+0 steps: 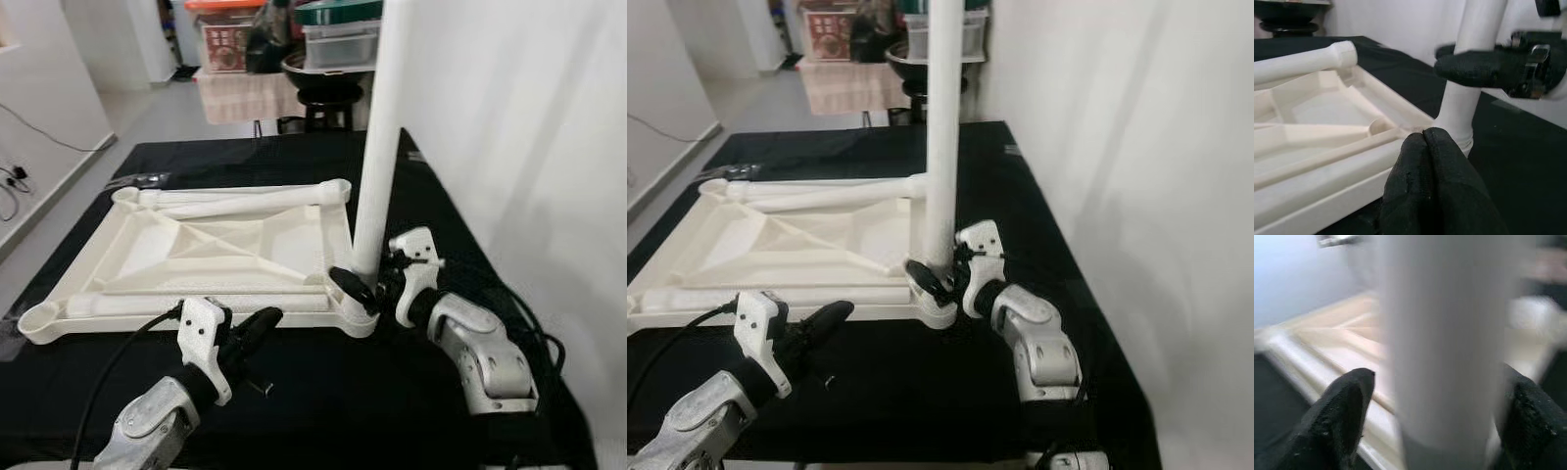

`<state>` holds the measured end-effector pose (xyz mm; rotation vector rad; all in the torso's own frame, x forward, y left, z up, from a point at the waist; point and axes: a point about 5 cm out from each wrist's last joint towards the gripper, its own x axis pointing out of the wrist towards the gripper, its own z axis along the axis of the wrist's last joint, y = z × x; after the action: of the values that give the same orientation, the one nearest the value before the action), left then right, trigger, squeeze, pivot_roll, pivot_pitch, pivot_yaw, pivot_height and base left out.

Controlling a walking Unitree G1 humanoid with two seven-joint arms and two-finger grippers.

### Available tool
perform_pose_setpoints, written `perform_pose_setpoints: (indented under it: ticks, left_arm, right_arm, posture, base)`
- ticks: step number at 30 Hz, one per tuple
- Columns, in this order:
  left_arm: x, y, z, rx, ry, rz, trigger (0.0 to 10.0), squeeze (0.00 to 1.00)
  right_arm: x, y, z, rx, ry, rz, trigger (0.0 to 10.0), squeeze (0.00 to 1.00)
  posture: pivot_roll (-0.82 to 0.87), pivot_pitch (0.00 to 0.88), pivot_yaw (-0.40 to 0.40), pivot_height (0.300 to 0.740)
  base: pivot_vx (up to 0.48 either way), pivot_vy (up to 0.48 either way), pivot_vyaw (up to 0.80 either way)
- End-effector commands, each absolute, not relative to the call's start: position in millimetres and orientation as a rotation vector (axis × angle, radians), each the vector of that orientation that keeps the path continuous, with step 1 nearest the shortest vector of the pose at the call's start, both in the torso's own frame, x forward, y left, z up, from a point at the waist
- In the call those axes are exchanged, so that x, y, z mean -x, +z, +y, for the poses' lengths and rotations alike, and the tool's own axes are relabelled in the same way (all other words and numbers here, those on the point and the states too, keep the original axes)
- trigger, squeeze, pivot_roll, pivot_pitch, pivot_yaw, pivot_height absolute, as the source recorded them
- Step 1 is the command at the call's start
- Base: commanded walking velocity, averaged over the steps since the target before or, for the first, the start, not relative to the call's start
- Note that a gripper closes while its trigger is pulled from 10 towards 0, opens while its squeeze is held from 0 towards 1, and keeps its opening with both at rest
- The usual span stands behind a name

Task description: Building children table

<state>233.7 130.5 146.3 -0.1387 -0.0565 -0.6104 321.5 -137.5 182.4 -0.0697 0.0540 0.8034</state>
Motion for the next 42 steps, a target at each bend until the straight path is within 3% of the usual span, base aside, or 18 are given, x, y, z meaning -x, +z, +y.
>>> perform_pose_setpoints:
  ticks: [1, 6, 7, 9, 10, 16, 22, 24, 25, 26, 27, 28, 34, 40, 41, 42]
  left_arm:
    - [-233.9, 139.9, 131.1, 0.135, -0.605, -0.030, 10.0, 0.00]
    - [-236.6, 138.8, 127.2, 0.141, -0.613, -0.031, 10.0, 0.00]
    - [-237.2, 138.5, 126.4, 0.144, -0.612, -0.032, 10.0, 0.00]
    - [-237.9, 138.2, 125.7, 0.146, -0.608, -0.033, 10.0, 0.00]
    - [-238.1, 137.9, 125.5, 0.139, -0.597, -0.038, 10.0, 0.00]
    - [-238.0, 136.0, 125.6, 0.131, -0.580, -0.041, 10.0, 0.00]
    - [-239.9, 136.1, 125.4, 0.144, -0.565, -0.047, 10.0, 0.00]
    - [-240.0, 136.5, 126.6, 0.139, -0.556, -0.049, 10.0, 0.00]
    - [-240.0, 137.1, 128.6, 0.136, -0.555, -0.049, 10.0, 0.00]
    - [-240.0, 137.1, 128.6, 0.136, -0.555, -0.049, 10.0, 0.00]
    - [-240.3, 137.7, 131.2, 0.135, -0.556, -0.047, 10.0, 0.00]
    - [-240.8, 138.2, 133.2, 0.136, -0.555, -0.046, 10.0, 0.00]
    - [-243.6, 138.6, 133.9, 0.132, -0.562, -0.038, 10.0, 0.00]
    - [-244.0, 137.5, 131.1, 0.128, -0.593, -0.017, 10.0, 0.00]
    - [-243.4, 137.4, 131.9, 0.128, -0.578, -0.020, 10.0, 0.00]
    - [-243.2, 137.4, 132.4, 0.126, -0.566, -0.023, 10.0, 0.00]
  right_arm:
    - [-323.7, 178.2, -133.5, 0.089, 0.891, 0.067, 10.0, 0.00]
    - [-336.2, 172.8, -134.1, 0.125, 1.065, 0.112, 10.0, 0.00]
    - [-341.0, 173.8, -132.8, 0.119, 1.085, 0.114, 8.5, 0.00]
    - [-344.9, 175.0, -132.4, 0.112, 1.103, 0.111, 8.5, 0.00]
    - [-348.8, 178.4, -130.9, 0.094, 1.118, 0.103, 0.0, 0.00]
    - [-354.3, 185.7, -129.3, 0.079, 1.160, 0.084, 0.0, 0.00]
    - [-350.5, 175.9, -142.9, 0.129, 1.054, 0.108, 0.0, 0.00]
    - [-346.6, 166.1, -147.0, 0.157, 0.937, 0.134, 0.0, 0.00]
    - [-341.4, 157.1, -144.2, 0.165, 0.761, 0.165, 0.0, 0.00]
    - [-341.4, 157.1, -144.2, 0.165, 0.761, 0.165, 0.0, 0.00]
    - [-337.1, 151.8, -143.9, 0.088, 0.445, 0.178, 0.0, 0.00]
    - [-322.5, 142.8, -146.0, 0.045, 0.260, 0.225, 0.0, 0.00]
    - [-305.6, 136.4, -131.5, 0.067, 0.260, 0.230, 0.0, 0.00]
    - [-324.5, 138.7, -121.0, 0.086, 0.365, 0.218, 0.0, 0.00]
    - [-327.0, 143.5, -117.8, 0.070, 0.375, 0.202, 10.0, 0.00]
    - [-329.5, 149.5, -113.4, 0.054, 0.440, 0.179, 10.0, 1.00]
  posture:
    - [-0.06, 0.000, 0.015, 0.740]
    - [-0.05, 0.000, -0.001, 0.740]
    - [-0.05, 0.000, -0.003, 0.740]
    - [-0.04, 0.000, -0.004, 0.740]
    - [-0.04, 0.000, -0.013, 0.740]
    - [-0.05, 0.000, -0.014, 0.740]
    - [-0.06, 0.000, -0.023, 0.740]
    - [-0.06, 0.000, -0.024, 0.740]
    - [-0.07, 0.000, -0.021, 0.740]
    - [-0.07, 0.000, -0.021, 0.740]
    - [-0.09, 0.008, -0.008, 0.740]
    - [-0.09, 0.010, -0.005, 0.740]
    - [-0.10, 0.003, 0.018, 0.740]
    - [-0.08, 0.003, 0.007, 0.740]
    - [-0.07, 0.002, 0.005, 0.740]
    - [-0.07, 0.000, 0.006, 0.740]
  base:
    - [0.000, 0.000, 0.00]
    - [0.000, 0.000, 0.00]
    - [0.000, 0.000, 0.00]
    - [0.000, 0.000, 0.00]
    - [0.000, 0.000, 0.00]
    - [0.000, 0.000, 0.00]
    - [0.000, 0.000, 0.00]
    - [0.000, 0.000, 0.00]
    - [0.000, 0.000, 0.00]
    - [0.000, 0.000, 0.00]
    - [0.000, 0.000, 0.00]
    - [0.000, 0.000, 0.00]
    - [0.000, 0.000, 0.00]
    - [0.000, 0.000, 0.00]
    - [0.000, 0.000, 0.00]
    - [0.000, 0.000, 0.00]
